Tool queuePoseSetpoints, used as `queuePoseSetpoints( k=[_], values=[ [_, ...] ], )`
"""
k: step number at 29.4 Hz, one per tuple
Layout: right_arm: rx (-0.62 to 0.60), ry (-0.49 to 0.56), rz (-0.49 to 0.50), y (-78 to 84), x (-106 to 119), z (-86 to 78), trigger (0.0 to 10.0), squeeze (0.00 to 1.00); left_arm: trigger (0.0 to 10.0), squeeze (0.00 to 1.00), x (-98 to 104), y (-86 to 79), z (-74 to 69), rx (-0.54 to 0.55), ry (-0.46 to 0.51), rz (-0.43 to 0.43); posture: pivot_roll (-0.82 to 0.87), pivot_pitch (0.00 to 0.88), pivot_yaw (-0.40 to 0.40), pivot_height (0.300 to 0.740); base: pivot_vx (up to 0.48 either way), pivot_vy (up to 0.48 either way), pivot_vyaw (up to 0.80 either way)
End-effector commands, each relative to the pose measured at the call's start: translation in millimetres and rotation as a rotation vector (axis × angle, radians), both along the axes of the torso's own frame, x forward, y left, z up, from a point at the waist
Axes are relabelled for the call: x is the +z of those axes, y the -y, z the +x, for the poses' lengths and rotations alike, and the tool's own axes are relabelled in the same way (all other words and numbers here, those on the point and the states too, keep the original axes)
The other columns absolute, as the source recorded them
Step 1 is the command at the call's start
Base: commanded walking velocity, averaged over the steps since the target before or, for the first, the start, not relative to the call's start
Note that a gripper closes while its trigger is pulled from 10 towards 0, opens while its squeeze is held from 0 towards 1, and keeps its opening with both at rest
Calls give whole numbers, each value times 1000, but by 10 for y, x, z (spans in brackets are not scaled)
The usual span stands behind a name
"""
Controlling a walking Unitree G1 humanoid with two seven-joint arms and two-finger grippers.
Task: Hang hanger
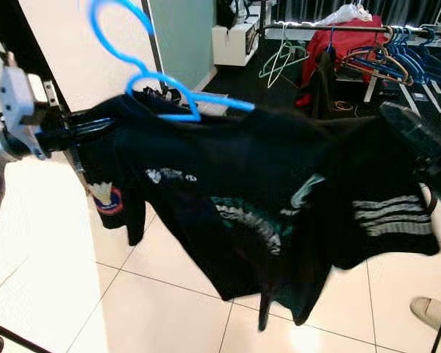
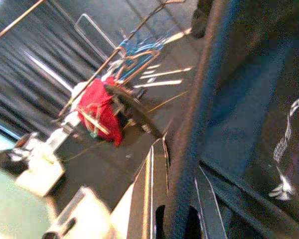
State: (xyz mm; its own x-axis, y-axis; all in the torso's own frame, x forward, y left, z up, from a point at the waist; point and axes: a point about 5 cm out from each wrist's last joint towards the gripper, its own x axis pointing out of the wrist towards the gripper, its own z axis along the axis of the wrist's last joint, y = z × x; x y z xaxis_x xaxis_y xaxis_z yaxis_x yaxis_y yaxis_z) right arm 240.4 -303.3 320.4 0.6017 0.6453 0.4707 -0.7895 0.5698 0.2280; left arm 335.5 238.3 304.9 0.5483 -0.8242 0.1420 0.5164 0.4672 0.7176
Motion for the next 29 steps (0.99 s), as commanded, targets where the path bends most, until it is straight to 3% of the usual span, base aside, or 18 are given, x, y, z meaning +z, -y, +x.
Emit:
queuePoseSetpoints(
  k=[1,4,5,8,18,22,23,24,25,26,27,28,29],
  values=[
    [-53,58,-14,103,143,-30,0,0,10000,0,37,-90,16,98,43,56,-87,42,28,740,0,0,0],
    [-70,72,-15,142,185,-32,0,0,10000,0,34,-106,29,126,57,71,-87,42,28,740,0,0,0],
    [-131,102,-14,254,282,-46,0,0,10000,0,45,-137,37,173,85,95,-91,42,27,740,0,0,0],
    [-185,124,-1,342,349,-59,0,0,10000,0,50,-152,37,198,99,125,-90,42,27,740,0,0,0],
    [-304,136,44,525,425,-44,0,0,10000,0,28,-166,45,200,97,153,-90,42,27,740,0,0,0],
    [-287,45,-10,447,210,43,0,0,10000,0,13,-154,51,195,101,156,-92,40,23,740,0,0,0],
    [-235,-30,-76,324,13,90,0,0,10000,0,8,-144,54,194,107,157,-89,38,23,740,0,0,0],
    [-193,-90,-129,233,-151,121,3725,0,10000,0,4,-137,63,199,117,161,-88,37,23,740,0,0,0],
    [-193,-90,-129,233,-151,121,3725,0,10000,0,4,-137,63,199,117,161,-88,37,23,740,0,0,0],
    [-186,-169,-130,175,-336,183,10000,0,10000,0,3,-130,69,202,126,156,-89,34,20,740,0,0,0],
    [-186,-169,-130,175,-336,183,10000,0,10000,0,3,-130,69,202,126,156,-89,34,20,740,0,0,0],
    [-208,-225,-138,142,-486,241,10000,808,10000,0,0,-127,76,206,128,144,-89,33,20,740,0,0,0],
    [-235,-257,-153,122,-598,288,10000,808,10000,0,-5,-125,82,211,128,136,-87,32,20,740,0,0,0]
  ],
)
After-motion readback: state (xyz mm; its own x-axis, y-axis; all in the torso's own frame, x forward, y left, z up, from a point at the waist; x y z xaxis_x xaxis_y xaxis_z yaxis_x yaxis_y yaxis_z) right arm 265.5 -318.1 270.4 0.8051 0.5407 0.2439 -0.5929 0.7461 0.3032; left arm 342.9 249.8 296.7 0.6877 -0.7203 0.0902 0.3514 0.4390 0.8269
